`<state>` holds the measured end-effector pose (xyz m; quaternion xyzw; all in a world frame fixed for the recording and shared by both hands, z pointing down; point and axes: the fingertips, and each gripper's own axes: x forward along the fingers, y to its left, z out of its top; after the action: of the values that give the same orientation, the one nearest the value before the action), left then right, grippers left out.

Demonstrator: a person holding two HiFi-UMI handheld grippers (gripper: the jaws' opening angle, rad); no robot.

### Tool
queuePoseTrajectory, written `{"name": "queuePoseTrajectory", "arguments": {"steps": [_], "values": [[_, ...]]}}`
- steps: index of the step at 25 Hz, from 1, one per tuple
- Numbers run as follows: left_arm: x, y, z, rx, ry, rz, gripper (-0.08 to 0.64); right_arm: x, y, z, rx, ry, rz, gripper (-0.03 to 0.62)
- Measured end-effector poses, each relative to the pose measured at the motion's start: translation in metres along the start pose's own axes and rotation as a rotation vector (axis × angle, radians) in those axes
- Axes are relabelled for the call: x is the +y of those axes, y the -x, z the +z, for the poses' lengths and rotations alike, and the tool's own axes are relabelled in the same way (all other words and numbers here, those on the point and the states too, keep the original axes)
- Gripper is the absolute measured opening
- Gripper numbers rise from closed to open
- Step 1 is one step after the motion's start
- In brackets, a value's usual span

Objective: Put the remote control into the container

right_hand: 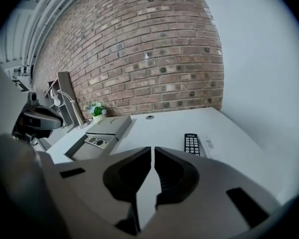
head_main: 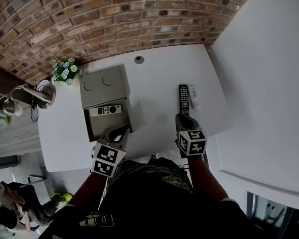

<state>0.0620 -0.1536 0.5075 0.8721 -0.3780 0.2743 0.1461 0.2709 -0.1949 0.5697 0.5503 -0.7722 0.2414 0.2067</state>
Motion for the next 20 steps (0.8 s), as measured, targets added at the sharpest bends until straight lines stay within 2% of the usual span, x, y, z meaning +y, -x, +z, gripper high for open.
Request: {"name": "queuePoseTrajectory", "arguments": {"steps": [8, 11, 20], "values": [[0.002, -0.009, 0.01, 0.015, 0.006, 0.036, 0.008, -0.059, -0.047, -0.017, 0.079, 0.026, -0.104, 0.022], [0.007, -0.009, 0.005, 0.032, 0.025, 0.065, 0.008, -0.079, -0.068, -0.025, 0.13, 0.012, -0.131, 0.109], [0.014, -0.008, -0.004, 0.05, 0.085, 0.124, 0.008, -0.117, -0.112, -0.038, 0.219, -0.007, -0.182, 0.213]]}}
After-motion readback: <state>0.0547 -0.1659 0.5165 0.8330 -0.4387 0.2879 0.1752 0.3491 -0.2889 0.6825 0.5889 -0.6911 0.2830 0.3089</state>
